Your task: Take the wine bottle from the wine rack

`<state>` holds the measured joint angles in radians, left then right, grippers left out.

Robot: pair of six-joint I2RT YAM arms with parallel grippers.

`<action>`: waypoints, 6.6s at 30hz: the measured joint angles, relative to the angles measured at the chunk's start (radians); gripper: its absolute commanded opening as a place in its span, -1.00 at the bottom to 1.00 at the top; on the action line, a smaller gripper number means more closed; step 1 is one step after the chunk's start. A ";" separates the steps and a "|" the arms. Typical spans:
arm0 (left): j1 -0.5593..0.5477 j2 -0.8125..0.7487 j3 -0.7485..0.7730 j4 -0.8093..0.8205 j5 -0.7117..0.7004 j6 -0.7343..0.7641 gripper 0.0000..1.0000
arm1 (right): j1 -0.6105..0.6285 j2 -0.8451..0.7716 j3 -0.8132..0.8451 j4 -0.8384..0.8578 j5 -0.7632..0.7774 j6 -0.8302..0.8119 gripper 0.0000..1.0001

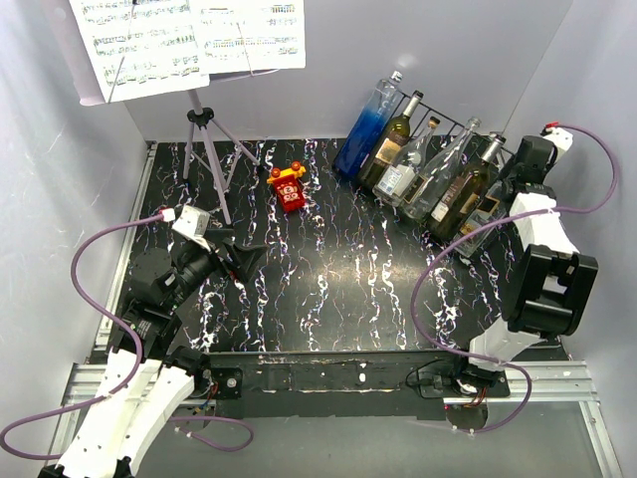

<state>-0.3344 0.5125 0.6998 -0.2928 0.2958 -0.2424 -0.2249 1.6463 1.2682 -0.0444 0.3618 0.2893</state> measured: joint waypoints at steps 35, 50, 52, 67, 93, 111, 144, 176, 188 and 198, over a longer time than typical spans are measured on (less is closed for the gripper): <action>0.000 -0.010 0.000 -0.001 -0.013 0.007 0.96 | 0.237 -0.360 -0.231 0.121 0.228 -0.226 -0.97; 0.000 -0.040 0.000 -0.022 -0.109 0.011 0.96 | 0.430 -0.532 -0.253 0.085 -0.013 -0.259 -0.97; 0.000 -0.044 0.000 -0.023 -0.122 0.011 0.96 | 0.489 -0.518 -0.253 0.099 -0.073 -0.259 -0.97; -0.002 -0.229 -0.006 -0.082 -0.510 -0.013 0.96 | 1.004 -0.082 -0.075 0.269 -0.417 -0.312 -0.97; -0.002 -0.346 -0.023 -0.104 -0.754 -0.032 0.96 | 1.319 0.586 0.578 0.548 -0.493 -0.244 -0.94; -0.002 -0.349 -0.023 -0.104 -0.761 -0.039 0.96 | 1.333 0.569 0.609 0.623 -0.437 -0.259 0.70; -0.002 -0.141 -0.046 -0.026 -0.249 -0.007 0.96 | 0.832 -0.526 -0.126 -0.106 0.152 -0.150 0.73; -0.002 -0.152 -0.046 -0.017 -0.234 -0.003 0.96 | 0.069 0.024 0.151 -0.060 -0.160 0.057 0.21; -0.002 -0.151 -0.046 -0.016 -0.232 -0.003 0.96 | 0.022 0.156 0.225 -0.053 -0.293 0.079 0.08; -0.002 -0.148 -0.046 -0.016 -0.230 -0.003 0.96 | 0.022 0.251 0.275 -0.051 -0.378 0.092 -0.08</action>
<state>-0.3359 0.3645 0.6537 -0.3084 0.0654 -0.2455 -0.2028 1.8973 1.5436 -0.0956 -0.0158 0.3813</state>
